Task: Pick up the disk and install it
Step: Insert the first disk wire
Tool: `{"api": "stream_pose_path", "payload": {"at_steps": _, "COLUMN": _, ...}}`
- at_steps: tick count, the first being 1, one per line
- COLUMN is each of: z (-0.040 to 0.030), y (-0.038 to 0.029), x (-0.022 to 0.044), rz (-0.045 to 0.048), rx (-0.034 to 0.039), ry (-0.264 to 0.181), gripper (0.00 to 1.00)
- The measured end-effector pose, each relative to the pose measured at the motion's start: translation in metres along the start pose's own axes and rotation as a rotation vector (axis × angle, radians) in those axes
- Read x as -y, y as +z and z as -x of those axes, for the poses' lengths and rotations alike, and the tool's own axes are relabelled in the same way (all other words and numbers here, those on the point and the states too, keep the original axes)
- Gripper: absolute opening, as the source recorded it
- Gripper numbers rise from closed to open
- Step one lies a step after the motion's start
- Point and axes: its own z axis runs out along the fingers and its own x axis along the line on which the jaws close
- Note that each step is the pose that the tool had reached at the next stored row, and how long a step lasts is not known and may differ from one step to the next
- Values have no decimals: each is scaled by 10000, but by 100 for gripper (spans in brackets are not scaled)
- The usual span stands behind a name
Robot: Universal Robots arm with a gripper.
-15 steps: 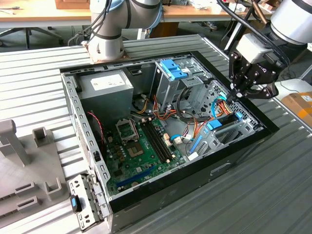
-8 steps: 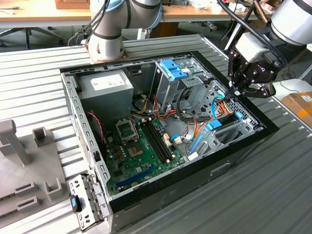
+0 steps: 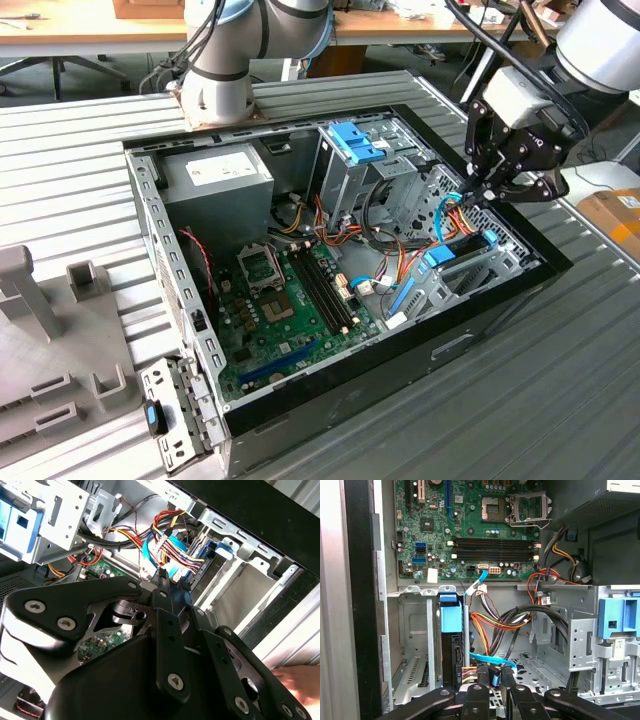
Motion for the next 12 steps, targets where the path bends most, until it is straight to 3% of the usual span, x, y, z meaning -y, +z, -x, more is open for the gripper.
{"api": "stream_pose_path", "payload": {"at_steps": 2, "z": -9, "y": 63, "x": 0, "rz": 0, "rx": -3, "ry": 0, "gripper": 24}}
{"api": "stream_pose_path", "payload": {"at_steps": 5, "z": -12, "y": 80, "x": 1, "rz": 0, "rx": -32, "ry": -1, "gripper": 24}}
{"api": "stream_pose_path", "payload": {"at_steps": 9, "z": -27, "y": 161, "x": -4, "rz": 0, "rx": -34, "ry": -2, "gripper": 24}}
{"api": "stream_pose_path", "payload": {"at_steps": 12, "z": -29, "y": 175, "x": -4, "rz": 0, "rx": -39, "ry": -2, "gripper": 24}}
